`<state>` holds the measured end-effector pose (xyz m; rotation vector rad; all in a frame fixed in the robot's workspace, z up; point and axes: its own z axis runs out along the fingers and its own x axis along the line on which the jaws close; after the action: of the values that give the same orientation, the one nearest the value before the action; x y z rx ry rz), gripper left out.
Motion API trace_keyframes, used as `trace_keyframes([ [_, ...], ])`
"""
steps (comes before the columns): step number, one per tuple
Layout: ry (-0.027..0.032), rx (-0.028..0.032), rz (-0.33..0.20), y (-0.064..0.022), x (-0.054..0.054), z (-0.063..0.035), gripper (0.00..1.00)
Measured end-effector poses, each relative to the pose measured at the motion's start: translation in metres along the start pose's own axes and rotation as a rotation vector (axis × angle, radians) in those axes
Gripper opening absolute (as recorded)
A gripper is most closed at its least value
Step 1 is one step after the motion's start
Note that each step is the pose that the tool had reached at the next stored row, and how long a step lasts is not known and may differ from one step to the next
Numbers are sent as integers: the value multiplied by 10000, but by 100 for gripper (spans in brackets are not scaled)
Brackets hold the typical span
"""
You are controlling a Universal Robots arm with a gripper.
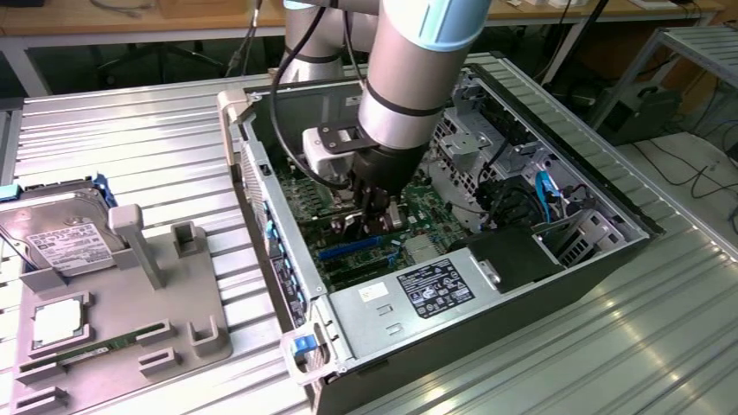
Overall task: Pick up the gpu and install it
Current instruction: 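Insert the gpu into the slot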
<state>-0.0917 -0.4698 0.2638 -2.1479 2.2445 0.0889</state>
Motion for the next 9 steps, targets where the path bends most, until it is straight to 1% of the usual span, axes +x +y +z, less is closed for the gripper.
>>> trace_keyframes([
  [4, 2, 0, 0, 6, 10, 64, 28],
  [9, 2, 0, -1, 7, 12, 87, 28],
])
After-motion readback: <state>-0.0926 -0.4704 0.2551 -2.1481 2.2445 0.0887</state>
